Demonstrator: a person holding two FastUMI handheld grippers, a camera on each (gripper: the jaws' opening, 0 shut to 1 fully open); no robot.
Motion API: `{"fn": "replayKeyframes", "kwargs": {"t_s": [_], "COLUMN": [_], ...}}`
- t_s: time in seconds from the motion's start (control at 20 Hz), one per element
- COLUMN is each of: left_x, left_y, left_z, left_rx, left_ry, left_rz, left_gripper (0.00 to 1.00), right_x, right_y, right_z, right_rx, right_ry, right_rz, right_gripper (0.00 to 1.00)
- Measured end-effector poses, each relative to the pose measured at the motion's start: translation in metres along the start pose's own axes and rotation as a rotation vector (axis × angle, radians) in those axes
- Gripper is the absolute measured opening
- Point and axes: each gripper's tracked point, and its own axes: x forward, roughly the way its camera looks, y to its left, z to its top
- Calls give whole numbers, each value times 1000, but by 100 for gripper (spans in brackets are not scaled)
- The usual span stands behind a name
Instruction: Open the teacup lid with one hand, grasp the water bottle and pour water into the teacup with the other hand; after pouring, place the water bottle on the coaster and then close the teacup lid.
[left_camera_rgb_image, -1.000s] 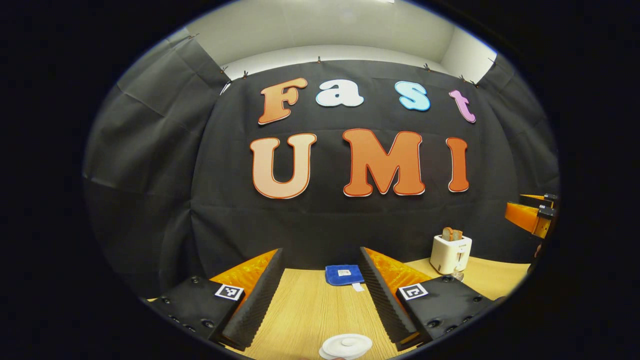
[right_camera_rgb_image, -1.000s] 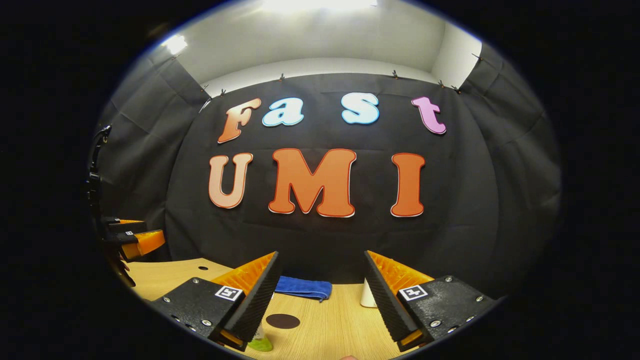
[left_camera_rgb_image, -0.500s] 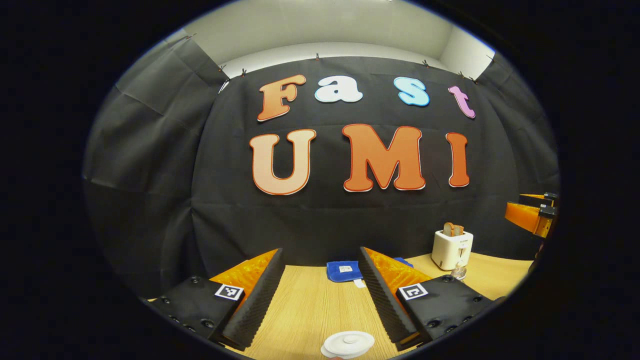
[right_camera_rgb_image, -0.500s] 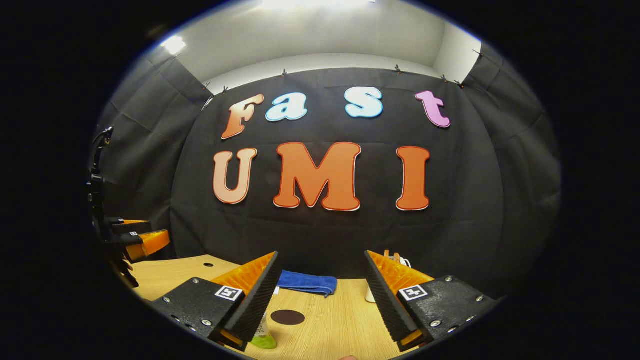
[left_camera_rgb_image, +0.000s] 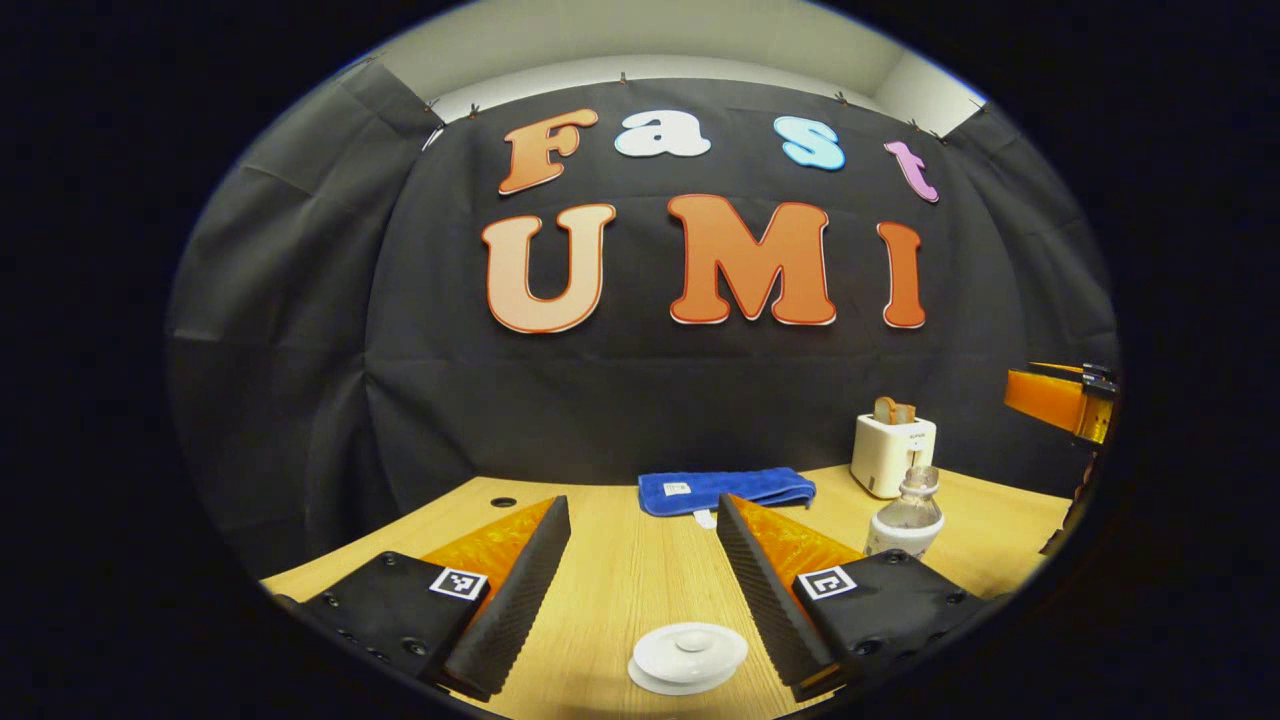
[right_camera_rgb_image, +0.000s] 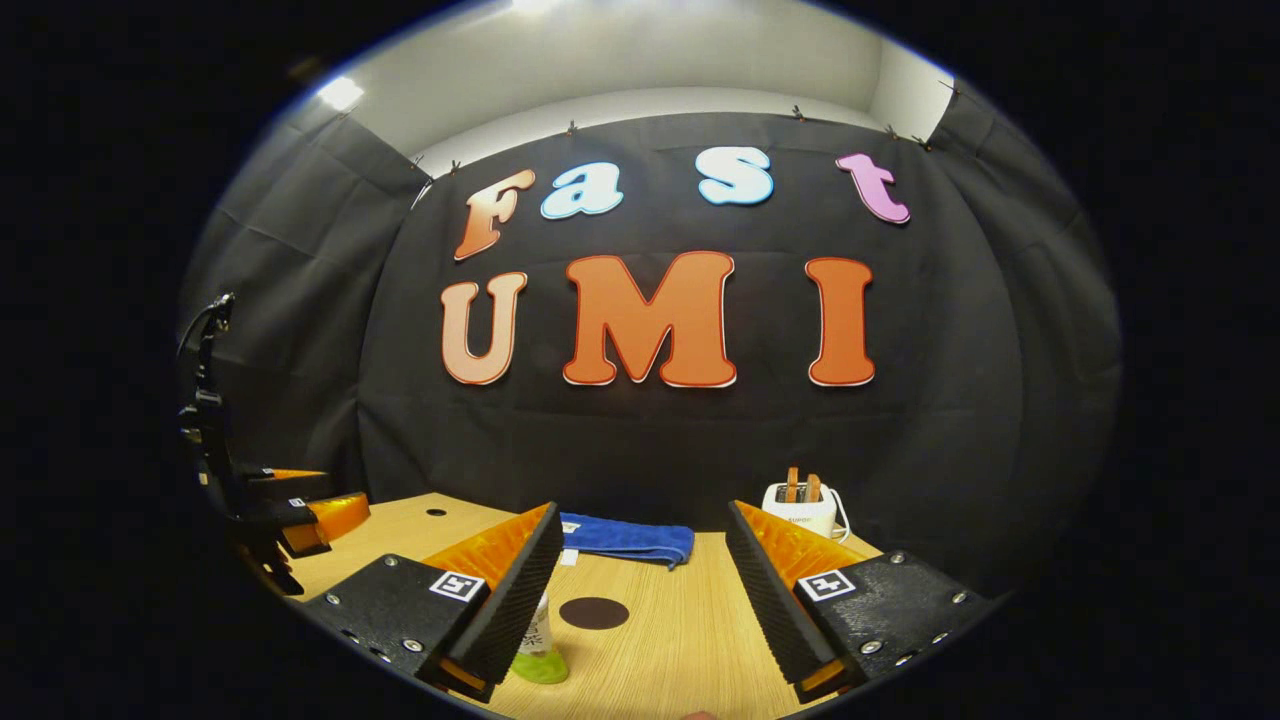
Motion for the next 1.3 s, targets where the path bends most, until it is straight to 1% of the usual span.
{"fn": "replayKeyframes", "kwargs": {"t_s": [0.05,0.15,0.25,0.35,0.55,0.6,0.65,0.7,0.8,0.9,0.95,1.0,1.1,1.15,1.2,1.25,1.3], "left_x": [0,2,5,7,12,13,12,13,16,20,19,22,22,22,24,23,24], "left_y": [-3,-8,-11,-13,-21,-22,-21,-20,-22,-25,-25,-24,-26,-26,-24,-23,-23], "left_z": [-9,-24,-40,-53,-85,-93,-97,-102,-110,-122,-126,-128,-131,-133,-133,-132,-133], "left_rx": [2,5,0,-14,-16,-13,-11,-7,-1,14,22,24,21,18,21,35,39], "left_ry": [16,51,90,126,197,218,234,246,262,289,305,306,320,329,329,333,339], "left_rz": [-11,-31,-40,-49,-81,-82,-81,-83,-90,-83,-78,-75,-78,-75,-67,-63,-63], "left_gripper": [95,97,96,97,97,98,96,98,96,97,91,92,82,81,75,65,63], "right_x": [-2,-6,-8,-10,-16,-16,-17,-16,-16,-15,-14,-13,-11,-8,-7,-6,-5], "right_y": [2,7,15,19,35,37,39,41,45,46,47,48,48,48,46,46,45], "right_z": [-1,-5,-10,-19,-37,-42,-47,-51,-58,-65,-68,-71,-77,-80,-82,-84,-85], "right_rx": [-4,-15,-28,-45,-27,-25,-26,-31,-41,-45,-46,-45,-43,-42,-40,-37,-35], "right_ry": [4,5,13,34,76,88,98,108,122,133,140,146,162,168,172,175,177], "right_rz": [7,27,56,69,126,134,141,147,158,164,167,170,172,170,169,167,167], "right_gripper": [98,98,98,98,98,98,98,98,98,98,98,98,98,99,99,98,98]}}
